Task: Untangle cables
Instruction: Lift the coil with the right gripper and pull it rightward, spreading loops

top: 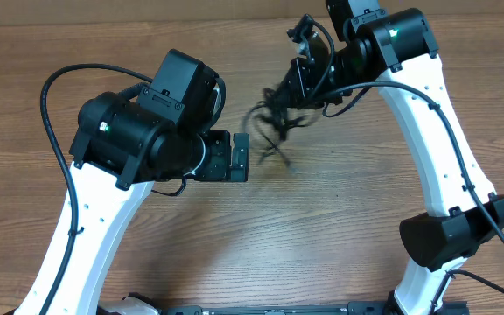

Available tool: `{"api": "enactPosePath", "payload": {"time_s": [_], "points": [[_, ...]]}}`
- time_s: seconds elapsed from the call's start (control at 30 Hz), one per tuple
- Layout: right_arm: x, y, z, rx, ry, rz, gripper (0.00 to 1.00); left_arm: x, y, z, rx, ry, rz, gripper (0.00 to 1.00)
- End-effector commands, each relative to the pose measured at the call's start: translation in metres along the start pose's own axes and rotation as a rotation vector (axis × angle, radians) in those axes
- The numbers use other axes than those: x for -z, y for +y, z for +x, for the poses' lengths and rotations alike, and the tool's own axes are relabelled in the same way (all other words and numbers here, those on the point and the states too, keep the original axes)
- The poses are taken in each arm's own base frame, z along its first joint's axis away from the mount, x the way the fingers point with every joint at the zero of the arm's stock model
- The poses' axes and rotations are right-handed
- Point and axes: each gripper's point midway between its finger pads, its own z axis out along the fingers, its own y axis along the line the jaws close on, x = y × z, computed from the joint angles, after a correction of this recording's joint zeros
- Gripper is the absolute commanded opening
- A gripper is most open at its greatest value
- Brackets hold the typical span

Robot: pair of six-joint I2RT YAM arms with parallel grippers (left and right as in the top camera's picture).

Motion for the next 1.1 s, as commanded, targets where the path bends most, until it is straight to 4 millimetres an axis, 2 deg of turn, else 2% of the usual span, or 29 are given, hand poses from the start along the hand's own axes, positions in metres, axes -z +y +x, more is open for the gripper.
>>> {"api": "enactPosePath", "payload": {"time_s": [0.0,0.07,0.1,0.13,0.2,0.3,0.33,0.4,0.47,0.53,0.63,0.67,0.7,0.73,0.8,0.87,0.93,1.0,1.07], "points": [[0.006,-0.033,-0.011,-0.157,-0.077,0.197,0.04,-0.001,0.001,-0.001,-0.016,-0.003,-0.009,1.0],[0.019,-0.071,-0.012,-0.365,-0.159,0.409,0.04,-0.001,0.001,-0.001,-0.016,-0.003,-0.01,0.99],[0.023,-0.08,-0.01,-0.43,-0.185,0.467,0.04,-0.001,0.001,-0.001,-0.016,-0.002,-0.01,1.0],[0.023,-0.08,-0.01,-0.441,-0.182,0.461,0.04,-0.001,0.001,-0.001,-0.016,-0.002,-0.01,1.0],[0.013,-0.057,-0.009,-0.365,-0.126,0.329,0.04,-0.001,0.001,-0.001,-0.016,-0.001,-0.01,0.99],[0.003,0.002,-0.006,-0.079,-0.026,-0.006,0.04,-0.001,0.001,-0.002,-0.017,-0.006,-0.008,0.99],[0.003,0.015,-0.003,-0.02,-0.012,-0.08,0.04,-0.001,0.0,-0.002,-0.017,-0.006,-0.008,1.0],[0.004,0.022,-0.003,0.006,-0.008,-0.118,0.04,-0.002,0.001,-0.003,-0.016,-0.003,-0.009,1.0],[0.002,0.01,-0.007,-0.011,-0.025,-0.052,0.04,-0.002,0.001,-0.003,-0.016,-0.002,-0.01,1.0],[0.003,-0.024,-0.013,-0.153,-0.072,0.138,0.04,-0.002,0.001,-0.003,-0.016,-0.002,-0.01,0.99],[0.018,-0.085,-0.013,-0.433,-0.183,0.468,0.04,-0.002,0.001,-0.003,-0.016,-0.002,-0.01,1.0],[0.02,-0.095,-0.01,-0.481,-0.199,0.522,0.04,-0.002,0.001,-0.003,-0.016,-0.002,-0.01,1.0],[0.018,-0.097,-0.008,-0.49,-0.19,0.522,0.04,-0.002,0.001,-0.003,-0.016,-0.001,-0.01,1.0],[0.014,-0.093,-0.007,-0.486,-0.17,0.491,0.04,-0.002,0.001,-0.002,-0.016,-0.001,-0.01,1.0],[-0.002,-0.067,-0.006,-0.363,-0.088,0.328,0.04,-0.002,0.0,-0.003,-0.016,-0.002,-0.01,0.99],[-0.012,-0.025,-0.004,-0.174,-0.012,0.081,0.04,-0.002,0.0,-0.004,-0.017,-0.006,-0.008,1.0],[-0.011,0.009,0.0,-0.035,0.025,-0.115,0.04,-0.002,0.0,-0.004,-0.016,-0.007,-0.007,1.0],[-0.01,0.018,0.0,-0.013,0.026,-0.168,0.04,-0.002,0.0,-0.004,-0.016,-0.006,-0.008,0.99],[-0.011,0.014,-0.003,-0.006,0.013,-0.141,0.04,-0.002,0.0,-0.003,-0.016,-0.005,-0.008,1.0]]}}
